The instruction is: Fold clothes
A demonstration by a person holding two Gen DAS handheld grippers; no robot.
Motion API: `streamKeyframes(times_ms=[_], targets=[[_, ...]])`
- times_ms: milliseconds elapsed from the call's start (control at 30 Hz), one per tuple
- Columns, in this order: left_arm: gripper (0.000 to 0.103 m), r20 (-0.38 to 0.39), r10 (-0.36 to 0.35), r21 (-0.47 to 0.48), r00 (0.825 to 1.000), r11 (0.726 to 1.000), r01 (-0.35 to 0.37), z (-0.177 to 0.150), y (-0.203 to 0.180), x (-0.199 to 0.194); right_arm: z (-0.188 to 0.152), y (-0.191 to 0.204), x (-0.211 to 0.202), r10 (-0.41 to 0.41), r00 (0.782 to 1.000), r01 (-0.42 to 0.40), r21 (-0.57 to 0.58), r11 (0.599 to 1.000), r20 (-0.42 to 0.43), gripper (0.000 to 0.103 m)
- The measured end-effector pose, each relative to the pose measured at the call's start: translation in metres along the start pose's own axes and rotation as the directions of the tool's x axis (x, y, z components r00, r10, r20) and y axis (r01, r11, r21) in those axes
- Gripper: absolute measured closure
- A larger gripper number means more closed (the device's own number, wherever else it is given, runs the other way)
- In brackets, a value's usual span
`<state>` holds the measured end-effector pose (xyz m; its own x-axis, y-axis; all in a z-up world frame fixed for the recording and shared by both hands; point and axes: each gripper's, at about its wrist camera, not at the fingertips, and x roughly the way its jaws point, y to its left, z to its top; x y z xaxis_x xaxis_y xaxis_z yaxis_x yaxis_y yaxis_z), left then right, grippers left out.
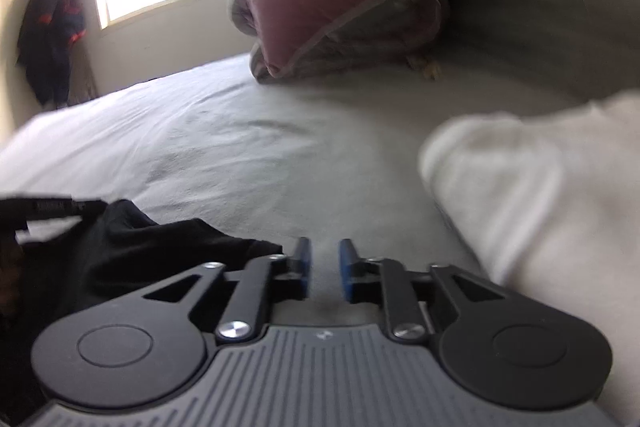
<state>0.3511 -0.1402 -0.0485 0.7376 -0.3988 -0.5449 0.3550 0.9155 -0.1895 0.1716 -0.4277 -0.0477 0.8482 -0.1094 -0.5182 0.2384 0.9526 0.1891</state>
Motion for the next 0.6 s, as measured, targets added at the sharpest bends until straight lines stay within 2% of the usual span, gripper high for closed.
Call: streamKeyframes(times_ms=[67, 133, 233, 300, 400, 467, 600], targets=[[0.099, -0.012, -0.011, -0.026, 1.000, 1.000, 0.011, 0.002, 0.004, -0.004, 0.007, -0.016, -0.006, 0.073, 0.996, -0.069, 0.085, 0.994, -0.046, 0.075], [0.096, -0.026, -0.036, -0.076, 0.999, 0.997, 0.034, 0.003, 0.011, -0.009, 0.012, -0.023, -0.020, 0.175, 0.983, -0.167, 0.128, 0.978, -0.049, 0.075], [0.090, -0.060, -0.063, -0.137, 0.996, 0.989, 0.054, 0.001, 0.018, -0.016, 0.013, -0.009, -0.031, 0.286, 0.954, -0.284, 0.040, 0.958, -0.093, 0.075], [0.089, -0.082, -0.066, -0.141, 0.994, 0.989, 0.054, 0.000, 0.017, -0.021, 0.010, 0.003, -0.033, 0.343, 0.931, -0.348, -0.023, 0.937, -0.123, 0.075], [0.073, -0.083, -0.053, -0.130, 0.995, 0.991, 0.042, -0.002, 0.020, -0.038, 0.005, 0.022, -0.026, 0.354, 0.920, -0.373, -0.095, 0.923, -0.168, 0.075], [0.072, -0.084, -0.042, -0.142, 0.996, 0.989, 0.029, -0.002, 0.025, -0.049, 0.000, 0.030, -0.021, 0.341, 0.918, -0.372, -0.144, 0.917, -0.201, 0.075], [0.066, -0.101, -0.016, -0.181, 0.995, 0.983, -0.002, -0.008, 0.043, -0.076, -0.006, 0.030, -0.014, 0.304, 0.927, -0.340, -0.152, 0.928, -0.218, 0.075]])
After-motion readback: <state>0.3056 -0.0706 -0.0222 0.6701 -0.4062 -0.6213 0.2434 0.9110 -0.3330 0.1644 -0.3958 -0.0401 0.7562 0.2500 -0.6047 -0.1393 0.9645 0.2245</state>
